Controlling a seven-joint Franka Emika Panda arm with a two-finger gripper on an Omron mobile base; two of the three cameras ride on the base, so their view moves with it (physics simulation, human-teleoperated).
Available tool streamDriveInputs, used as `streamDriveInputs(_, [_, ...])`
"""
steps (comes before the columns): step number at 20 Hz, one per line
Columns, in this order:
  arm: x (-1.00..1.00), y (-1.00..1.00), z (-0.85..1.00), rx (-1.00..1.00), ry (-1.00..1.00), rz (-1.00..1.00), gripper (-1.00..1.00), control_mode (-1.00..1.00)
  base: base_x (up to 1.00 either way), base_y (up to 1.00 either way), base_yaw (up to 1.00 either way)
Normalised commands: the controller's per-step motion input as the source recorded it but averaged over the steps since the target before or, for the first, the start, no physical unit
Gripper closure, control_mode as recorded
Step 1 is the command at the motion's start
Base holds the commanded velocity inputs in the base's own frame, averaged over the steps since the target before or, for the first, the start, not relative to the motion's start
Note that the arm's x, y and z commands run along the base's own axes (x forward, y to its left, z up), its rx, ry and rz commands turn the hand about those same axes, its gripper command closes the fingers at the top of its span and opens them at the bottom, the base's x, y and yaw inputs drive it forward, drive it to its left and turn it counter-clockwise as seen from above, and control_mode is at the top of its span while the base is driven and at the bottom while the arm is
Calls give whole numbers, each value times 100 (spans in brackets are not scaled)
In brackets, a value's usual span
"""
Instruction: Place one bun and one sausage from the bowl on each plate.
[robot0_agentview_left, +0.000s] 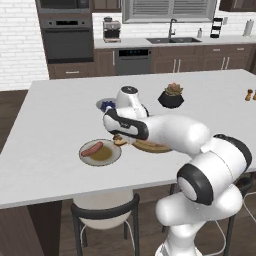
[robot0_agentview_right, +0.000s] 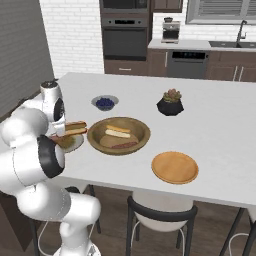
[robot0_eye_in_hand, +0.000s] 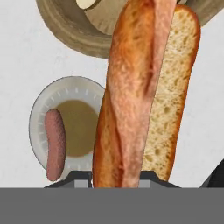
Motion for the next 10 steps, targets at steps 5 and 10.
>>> streamDriveInputs(5, [38,55,-24,0,21,1,100,-100,0,0,0])
streamDriveInputs(10, [34,47,-51,0,11,0,100,-100,0,0,0])
